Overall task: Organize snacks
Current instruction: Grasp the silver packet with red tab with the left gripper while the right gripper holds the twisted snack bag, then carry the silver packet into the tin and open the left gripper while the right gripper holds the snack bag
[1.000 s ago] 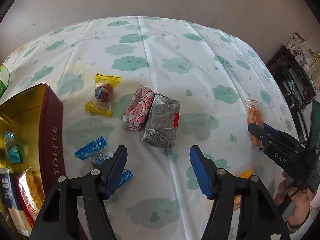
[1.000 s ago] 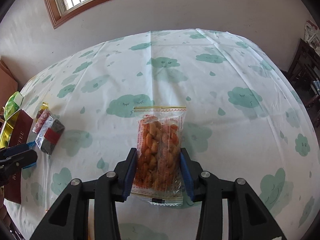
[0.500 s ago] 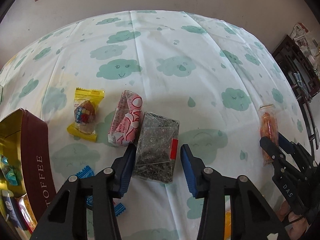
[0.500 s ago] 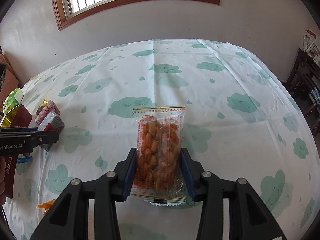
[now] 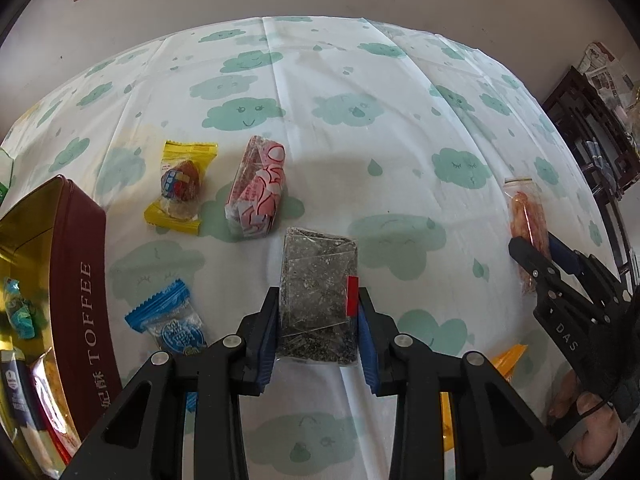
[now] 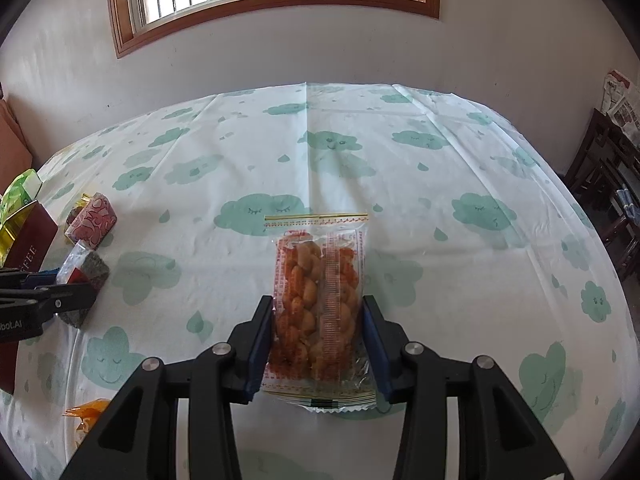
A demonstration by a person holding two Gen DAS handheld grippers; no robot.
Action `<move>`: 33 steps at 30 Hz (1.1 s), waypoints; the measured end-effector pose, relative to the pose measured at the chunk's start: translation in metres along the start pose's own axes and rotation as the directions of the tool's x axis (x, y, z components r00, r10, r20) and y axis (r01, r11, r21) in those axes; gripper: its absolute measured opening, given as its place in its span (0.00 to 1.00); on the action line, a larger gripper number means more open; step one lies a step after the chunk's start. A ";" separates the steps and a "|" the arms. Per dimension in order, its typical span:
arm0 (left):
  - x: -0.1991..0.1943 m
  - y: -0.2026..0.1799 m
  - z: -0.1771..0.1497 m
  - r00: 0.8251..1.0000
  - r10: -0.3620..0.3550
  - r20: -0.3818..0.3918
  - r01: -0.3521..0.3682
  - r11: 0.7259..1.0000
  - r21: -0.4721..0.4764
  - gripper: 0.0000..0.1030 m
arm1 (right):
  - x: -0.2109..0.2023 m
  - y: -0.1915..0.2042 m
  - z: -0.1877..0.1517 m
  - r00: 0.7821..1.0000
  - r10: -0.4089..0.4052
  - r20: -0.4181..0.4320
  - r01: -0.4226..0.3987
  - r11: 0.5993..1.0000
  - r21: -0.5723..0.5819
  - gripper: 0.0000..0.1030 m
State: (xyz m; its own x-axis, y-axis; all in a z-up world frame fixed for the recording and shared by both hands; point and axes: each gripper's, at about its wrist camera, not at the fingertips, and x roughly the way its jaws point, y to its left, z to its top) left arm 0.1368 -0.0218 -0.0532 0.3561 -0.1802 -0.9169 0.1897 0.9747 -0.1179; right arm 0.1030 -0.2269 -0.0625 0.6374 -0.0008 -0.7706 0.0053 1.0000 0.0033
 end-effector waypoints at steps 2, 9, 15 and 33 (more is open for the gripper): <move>-0.003 -0.001 -0.005 1.000 -0.006 -0.005 0.006 1.000 -0.001 0.30 | 0.001 0.001 0.000 1.000 -0.012 -0.002 0.012 1.000 -0.011 0.43; -0.030 0.002 -0.016 0.999 -0.038 0.029 0.038 0.999 -0.013 0.30 | 0.000 0.002 0.000 1.000 -0.015 -0.002 0.015 1.000 -0.013 0.43; -0.072 0.028 -0.013 0.993 -0.038 0.108 0.044 0.998 -0.048 0.30 | 0.001 0.001 0.000 1.000 -0.015 -0.002 0.015 1.000 -0.013 0.43; -0.081 0.167 -0.010 0.979 0.170 0.111 -0.136 0.955 -0.262 0.30 | 0.000 0.002 0.001 1.000 -0.017 -0.003 0.017 1.000 -0.013 0.43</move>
State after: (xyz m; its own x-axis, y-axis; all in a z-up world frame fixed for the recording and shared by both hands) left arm 0.1305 0.1571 -0.0022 0.4825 -0.0251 -0.8755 -0.1069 0.9904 -0.0873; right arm 0.1037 -0.2252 -0.0625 0.6348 -0.0173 -0.7725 0.0057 0.9998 -0.0177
